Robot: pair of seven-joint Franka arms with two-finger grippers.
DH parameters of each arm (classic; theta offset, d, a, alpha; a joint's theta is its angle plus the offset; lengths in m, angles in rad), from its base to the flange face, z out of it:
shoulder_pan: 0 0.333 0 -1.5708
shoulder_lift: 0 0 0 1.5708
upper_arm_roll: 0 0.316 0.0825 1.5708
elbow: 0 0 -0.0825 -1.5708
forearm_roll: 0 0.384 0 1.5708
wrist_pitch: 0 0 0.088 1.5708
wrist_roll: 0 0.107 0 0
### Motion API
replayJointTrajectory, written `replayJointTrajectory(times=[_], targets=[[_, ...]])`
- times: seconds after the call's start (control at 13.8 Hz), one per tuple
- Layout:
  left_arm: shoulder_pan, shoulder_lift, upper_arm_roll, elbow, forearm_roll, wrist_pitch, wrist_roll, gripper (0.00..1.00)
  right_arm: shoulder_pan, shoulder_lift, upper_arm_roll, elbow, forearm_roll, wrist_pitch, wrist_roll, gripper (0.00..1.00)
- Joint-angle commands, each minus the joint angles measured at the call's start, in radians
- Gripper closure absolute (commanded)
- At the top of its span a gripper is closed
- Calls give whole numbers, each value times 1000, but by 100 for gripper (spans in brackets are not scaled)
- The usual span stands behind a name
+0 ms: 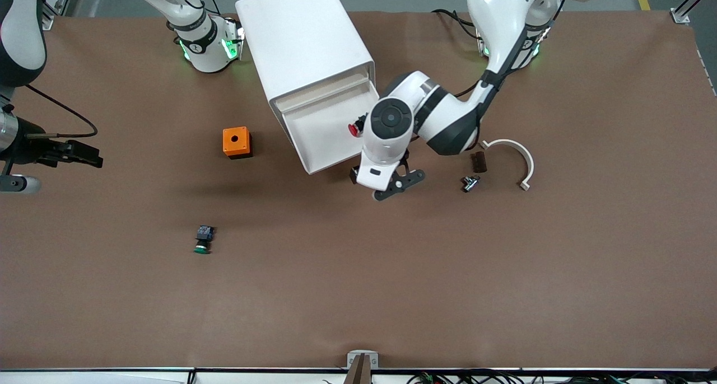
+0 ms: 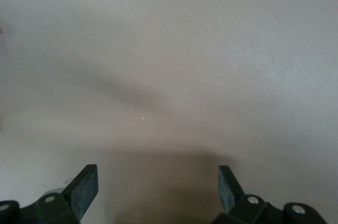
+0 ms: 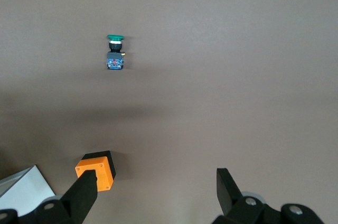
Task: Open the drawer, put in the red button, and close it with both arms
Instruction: 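Push the drawer back into the cabinet with the left gripper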
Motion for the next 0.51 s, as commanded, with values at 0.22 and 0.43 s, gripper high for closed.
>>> replayJointTrajectory(times=[0.22,0.43], targets=[[-67,16,6,1,25,33,-51,0,-21,2,19,54,-14,-13,-9,0],[-104,23,6,1,14,39,-57,0,-10,-4,24,79,-20,-97,-4,0]])
